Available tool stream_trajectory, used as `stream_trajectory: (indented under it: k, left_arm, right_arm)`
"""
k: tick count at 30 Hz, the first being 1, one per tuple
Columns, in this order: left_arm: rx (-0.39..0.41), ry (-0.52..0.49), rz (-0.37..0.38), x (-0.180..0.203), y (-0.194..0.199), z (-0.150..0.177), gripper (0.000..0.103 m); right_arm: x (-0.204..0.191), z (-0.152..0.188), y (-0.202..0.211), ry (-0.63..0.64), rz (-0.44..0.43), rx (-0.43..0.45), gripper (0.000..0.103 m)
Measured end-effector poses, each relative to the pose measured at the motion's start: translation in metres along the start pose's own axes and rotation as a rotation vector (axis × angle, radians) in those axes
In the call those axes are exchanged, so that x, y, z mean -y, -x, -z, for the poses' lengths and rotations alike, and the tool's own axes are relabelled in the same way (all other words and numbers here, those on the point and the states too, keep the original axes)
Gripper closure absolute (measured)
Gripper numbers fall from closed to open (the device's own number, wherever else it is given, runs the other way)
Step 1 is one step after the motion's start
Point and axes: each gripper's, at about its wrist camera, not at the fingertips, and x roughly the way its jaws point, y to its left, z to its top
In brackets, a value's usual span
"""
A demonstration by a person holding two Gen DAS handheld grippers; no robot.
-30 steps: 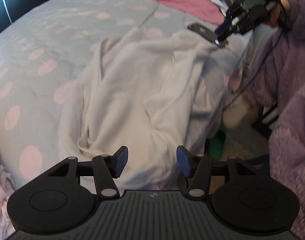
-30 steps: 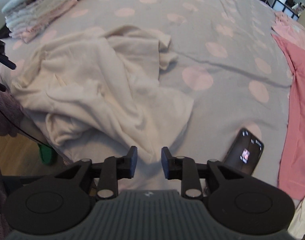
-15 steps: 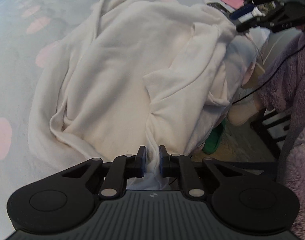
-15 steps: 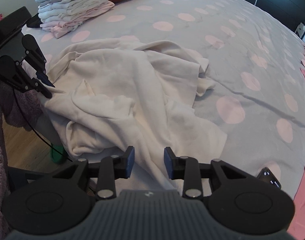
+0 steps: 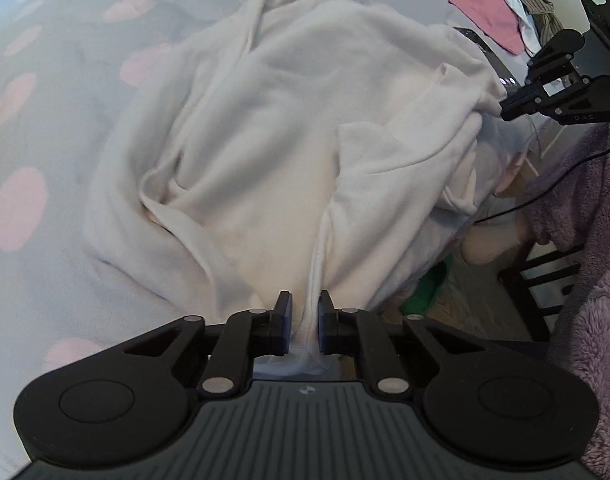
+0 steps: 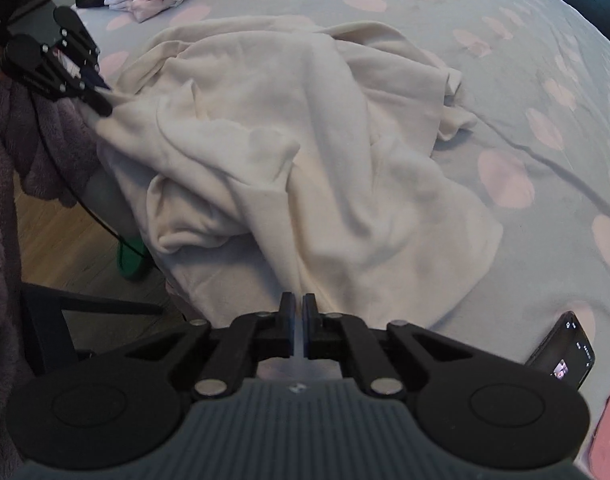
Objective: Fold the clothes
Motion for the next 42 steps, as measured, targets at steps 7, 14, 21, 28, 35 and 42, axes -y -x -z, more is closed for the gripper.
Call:
stream_trajectory:
  k: [7,14,21,28,35,42]
  left_arm:
    - [0.054,0.025,0.053,-0.006,-0.006,-0.016,0.065]
    - [-0.034,0.002,0.082,0.0,-0.027,-0.019,0.077]
    - [0.081,0.052,0.01,-0.003,0.004,-0.01,0.1]
    - [0.439,0.088,-0.139,0.001,0.111,-0.022,0.1]
    - [0.833,0.052,-0.414,0.041,0.241,-0.045,0.101]
    - [1.187,0.013,-0.507,0.113,0.342,-0.044,0.101]
  right_arm:
    - [-0.007,0.001,0.006,0.048,0.004,0.04,0.062]
    - [-0.021,0.003,-0.016,0.18,0.085,0.01,0.072]
    - [-0.026,0.003,0.0,0.223,0.266,0.091,0.095]
    - [-0.022,-0.032,0.062,0.156,0.509,0.328,0.096]
    - [-0.036,-0.089,0.158,0.156,0.747,0.587,0.096]
    - [-0.079,-0.115,0.283,0.147,0.948,0.854,0.097]
